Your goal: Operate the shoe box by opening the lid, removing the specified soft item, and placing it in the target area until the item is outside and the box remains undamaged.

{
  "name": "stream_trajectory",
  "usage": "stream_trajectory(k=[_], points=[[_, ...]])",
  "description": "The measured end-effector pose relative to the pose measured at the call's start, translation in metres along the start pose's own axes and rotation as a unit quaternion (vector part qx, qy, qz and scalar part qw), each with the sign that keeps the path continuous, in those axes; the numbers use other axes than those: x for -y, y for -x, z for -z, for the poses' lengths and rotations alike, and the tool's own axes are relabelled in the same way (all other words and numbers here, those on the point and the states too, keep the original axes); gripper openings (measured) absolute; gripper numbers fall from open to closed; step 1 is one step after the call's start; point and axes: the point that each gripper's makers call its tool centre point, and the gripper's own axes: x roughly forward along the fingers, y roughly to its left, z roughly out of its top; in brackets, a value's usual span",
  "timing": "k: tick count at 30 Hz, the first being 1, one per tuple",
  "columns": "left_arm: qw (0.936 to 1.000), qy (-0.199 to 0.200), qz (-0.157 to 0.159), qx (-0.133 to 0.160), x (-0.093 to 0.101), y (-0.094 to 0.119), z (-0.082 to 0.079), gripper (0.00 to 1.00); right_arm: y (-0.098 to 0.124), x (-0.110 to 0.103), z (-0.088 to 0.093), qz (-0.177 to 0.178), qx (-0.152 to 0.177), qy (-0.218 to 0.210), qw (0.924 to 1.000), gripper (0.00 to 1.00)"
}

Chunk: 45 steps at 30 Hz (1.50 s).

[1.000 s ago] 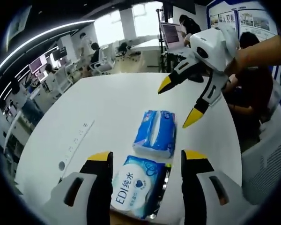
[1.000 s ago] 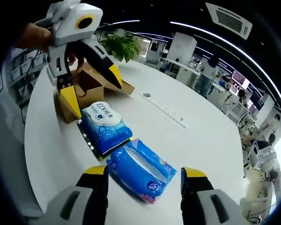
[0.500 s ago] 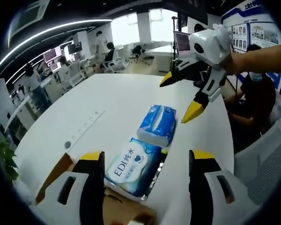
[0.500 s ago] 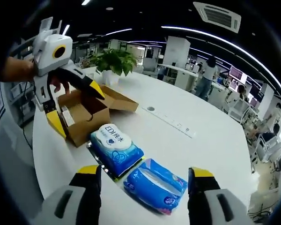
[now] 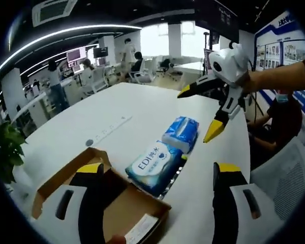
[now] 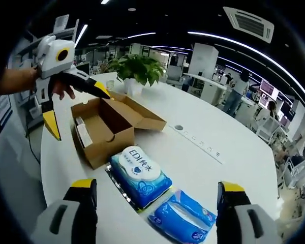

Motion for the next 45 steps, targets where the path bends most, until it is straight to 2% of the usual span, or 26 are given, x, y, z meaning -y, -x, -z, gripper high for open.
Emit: stream_trajectory(k=[4, 7, 12, 16, 19, 26, 29, 31, 39, 45], points=[[0.9998, -0.002, -0.019, -0.005, -0.01, 0.015, 0.011, 0.94, -0.005, -0.013, -0.008, -0.018, -0.001, 0.006, 0.9998, 0.99], [0.9992, 0.015, -0.036, 0.006, -0.016, 0.026, 0.014, 0.99, -0.009, -0.019, -0.014, -0.028, -0.003, 0.021, 0.9994, 0.99], [0.9985, 0.022, -0.05, 0.008, -0.022, 0.044, 0.024, 0.99, -0.016, -0.028, -0.03, -0.044, 0.004, 0.039, 0.9983, 0.99], [0.9959, 0.031, -0.082, 0.022, -0.031, 0.062, 0.029, 0.99, -0.021, -0.037, -0.045, -0.06, 0.012, 0.056, 0.9965, 0.99], [0.9954, 0.035, -0.088, 0.017, -0.037, 0.071, 0.035, 0.99, -0.025, -0.045, -0.056, -0.073, 0.018, 0.068, 0.9949, 0.99], [0.9913, 0.056, -0.116, 0.028, -0.044, 0.097, 0.043, 0.99, -0.038, -0.061, -0.07, -0.1, 0.017, 0.091, 0.9907, 0.98], [0.9895, 0.063, -0.126, 0.034, -0.045, 0.107, 0.046, 0.99, -0.043, -0.065, -0.075, -0.104, 0.015, 0.107, 0.9887, 0.93], [0.9882, 0.067, -0.134, 0.033, -0.047, 0.113, 0.049, 0.99, -0.047, -0.069, -0.08, -0.111, 0.016, 0.107, 0.9879, 0.94], [0.9849, 0.074, -0.15, 0.044, -0.046, 0.133, 0.056, 0.99, -0.058, -0.087, -0.096, -0.139, 0.018, 0.137, 0.9806, 0.86], [0.984, 0.073, -0.156, 0.047, -0.045, 0.144, 0.061, 0.99, -0.07, -0.108, -0.098, -0.176, 0.008, 0.17, 0.9696, 0.77]])
